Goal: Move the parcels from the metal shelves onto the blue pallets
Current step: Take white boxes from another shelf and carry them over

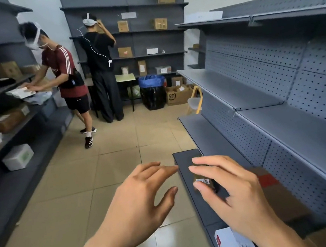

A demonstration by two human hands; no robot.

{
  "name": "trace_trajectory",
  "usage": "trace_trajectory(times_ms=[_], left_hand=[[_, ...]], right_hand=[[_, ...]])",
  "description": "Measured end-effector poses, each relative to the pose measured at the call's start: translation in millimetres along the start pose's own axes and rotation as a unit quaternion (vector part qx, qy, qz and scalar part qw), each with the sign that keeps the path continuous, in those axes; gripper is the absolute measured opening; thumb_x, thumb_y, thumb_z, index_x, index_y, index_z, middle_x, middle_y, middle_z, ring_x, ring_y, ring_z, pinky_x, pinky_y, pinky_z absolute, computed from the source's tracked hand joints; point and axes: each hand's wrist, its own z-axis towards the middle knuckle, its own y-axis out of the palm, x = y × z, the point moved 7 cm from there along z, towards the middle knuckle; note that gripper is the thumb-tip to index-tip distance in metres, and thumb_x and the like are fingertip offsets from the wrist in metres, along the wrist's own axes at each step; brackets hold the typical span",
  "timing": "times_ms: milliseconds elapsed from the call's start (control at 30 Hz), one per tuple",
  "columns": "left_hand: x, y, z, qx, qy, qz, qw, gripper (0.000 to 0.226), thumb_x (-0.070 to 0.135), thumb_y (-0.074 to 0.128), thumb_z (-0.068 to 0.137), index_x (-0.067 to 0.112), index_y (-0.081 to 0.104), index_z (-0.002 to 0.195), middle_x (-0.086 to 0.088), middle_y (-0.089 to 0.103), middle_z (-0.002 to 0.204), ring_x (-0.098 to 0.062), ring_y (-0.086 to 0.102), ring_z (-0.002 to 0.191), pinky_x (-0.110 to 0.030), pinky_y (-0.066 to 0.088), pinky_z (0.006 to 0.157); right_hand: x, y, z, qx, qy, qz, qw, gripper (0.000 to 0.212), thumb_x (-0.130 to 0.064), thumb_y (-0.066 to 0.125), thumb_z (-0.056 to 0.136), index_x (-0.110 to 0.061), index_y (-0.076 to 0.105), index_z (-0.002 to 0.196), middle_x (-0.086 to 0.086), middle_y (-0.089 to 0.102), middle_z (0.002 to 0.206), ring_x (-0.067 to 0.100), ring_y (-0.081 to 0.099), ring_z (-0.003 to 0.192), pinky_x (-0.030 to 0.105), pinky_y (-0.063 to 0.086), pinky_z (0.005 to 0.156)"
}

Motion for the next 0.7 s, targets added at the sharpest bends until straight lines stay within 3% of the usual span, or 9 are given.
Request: trace_trajectory(times_ms=[267,467,600,700], left_hand=[[-38,9,68,0.009,-0.008,0.031,0.999,0.037,0.049,0.051,0.095,0.041,0.056,0.13,0.029,0.063,0.121,-0.005,0.052,0.128,-0.037,0.057,0.085],[-37,54,135,-0.062,0.058,0.072,0.994,0.044,0.043,0.049,0.091,0.035,0.06,0.133,0.021,0.061,0.13,-0.013,0.051,0.13,-0.034,0.05,0.098],[-44,74,189,-0.07,0.068,0.09,0.991,0.05,0.039,0.049,0.088,0.039,0.051,0.139,0.02,0.056,0.133,-0.013,0.047,0.129,-0.029,0.045,0.1],[-54,92,229,-0.078,0.078,0.107,0.988,0.05,0.038,0.052,0.088,0.038,0.05,0.138,0.019,0.056,0.132,-0.016,0.047,0.129,-0.033,0.044,0.102]], right_hand=[[54,28,61,0.004,-0.008,0.023,1.0,0.025,-0.024,0.072,0.093,-0.018,0.076,0.117,-0.009,0.069,0.123,0.013,0.067,0.113,0.036,0.056,0.09],[89,45,114,0.003,-0.036,0.053,0.998,0.031,-0.028,0.074,0.093,-0.015,0.075,0.121,-0.007,0.069,0.125,0.013,0.067,0.116,0.033,0.055,0.093],[128,51,152,0.003,-0.036,0.067,0.997,0.033,-0.032,0.078,0.09,-0.014,0.076,0.118,-0.006,0.069,0.124,0.014,0.067,0.116,0.033,0.056,0.092],[163,53,176,-0.002,-0.032,0.069,0.997,0.036,-0.034,0.08,0.087,-0.015,0.076,0.117,-0.007,0.069,0.126,0.014,0.067,0.116,0.033,0.056,0.093]])
